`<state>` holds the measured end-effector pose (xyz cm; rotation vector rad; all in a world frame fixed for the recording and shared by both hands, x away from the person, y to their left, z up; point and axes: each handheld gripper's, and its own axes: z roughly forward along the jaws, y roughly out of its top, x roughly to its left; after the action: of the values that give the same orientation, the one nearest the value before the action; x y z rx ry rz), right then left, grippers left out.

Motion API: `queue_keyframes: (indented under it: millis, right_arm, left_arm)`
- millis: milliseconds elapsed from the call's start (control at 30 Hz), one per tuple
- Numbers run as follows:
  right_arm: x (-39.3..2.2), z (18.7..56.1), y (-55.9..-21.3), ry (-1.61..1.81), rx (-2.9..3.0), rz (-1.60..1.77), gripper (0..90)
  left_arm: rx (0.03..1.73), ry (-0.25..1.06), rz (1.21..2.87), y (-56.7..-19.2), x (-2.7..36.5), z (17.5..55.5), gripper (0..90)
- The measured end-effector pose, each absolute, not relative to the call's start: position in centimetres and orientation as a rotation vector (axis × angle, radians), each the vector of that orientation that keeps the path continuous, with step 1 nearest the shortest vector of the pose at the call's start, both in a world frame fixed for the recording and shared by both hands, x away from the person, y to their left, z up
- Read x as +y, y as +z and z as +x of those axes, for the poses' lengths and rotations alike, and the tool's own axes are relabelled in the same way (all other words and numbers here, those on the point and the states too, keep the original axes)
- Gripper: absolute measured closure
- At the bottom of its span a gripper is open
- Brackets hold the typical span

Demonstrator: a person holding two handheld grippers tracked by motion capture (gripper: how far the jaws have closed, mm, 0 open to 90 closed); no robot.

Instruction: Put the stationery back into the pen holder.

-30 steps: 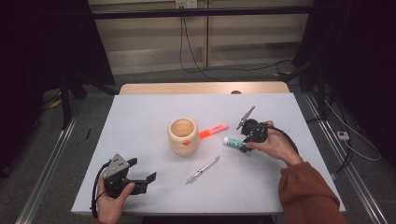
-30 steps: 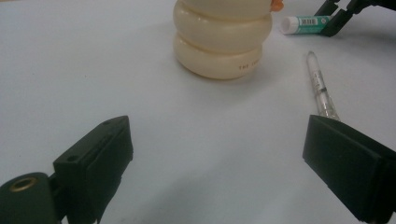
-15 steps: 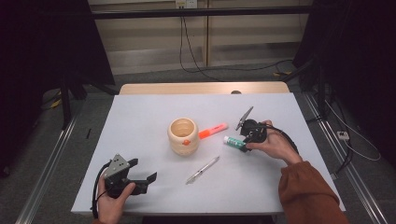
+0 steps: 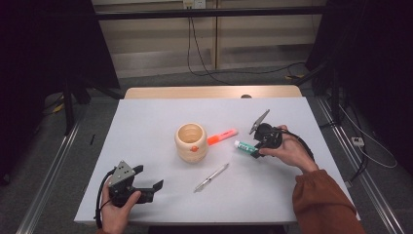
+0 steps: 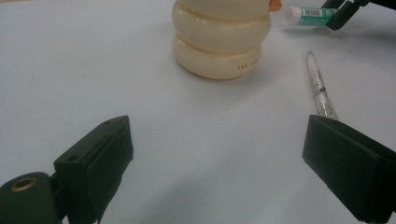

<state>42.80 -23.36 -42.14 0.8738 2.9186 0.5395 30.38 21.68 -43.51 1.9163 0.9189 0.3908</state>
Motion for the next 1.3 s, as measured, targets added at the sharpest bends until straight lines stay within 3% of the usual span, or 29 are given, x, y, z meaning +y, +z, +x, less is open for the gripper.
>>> queue_keyframes:
  millis: [667,1300]
  right_arm:
    - [-22.8,40.3,-40.3,0.649,2.924,0.802,66.3]
    - [-19.9,37.0,-39.2,0.706,3.015,0.651,66.2]
  left_arm:
    - [0.904,0.394,1.892,-43.2,21.7,30.1,7.4]
    - [0.822,0.404,1.921,-42.5,20.2,29.9,7.1]
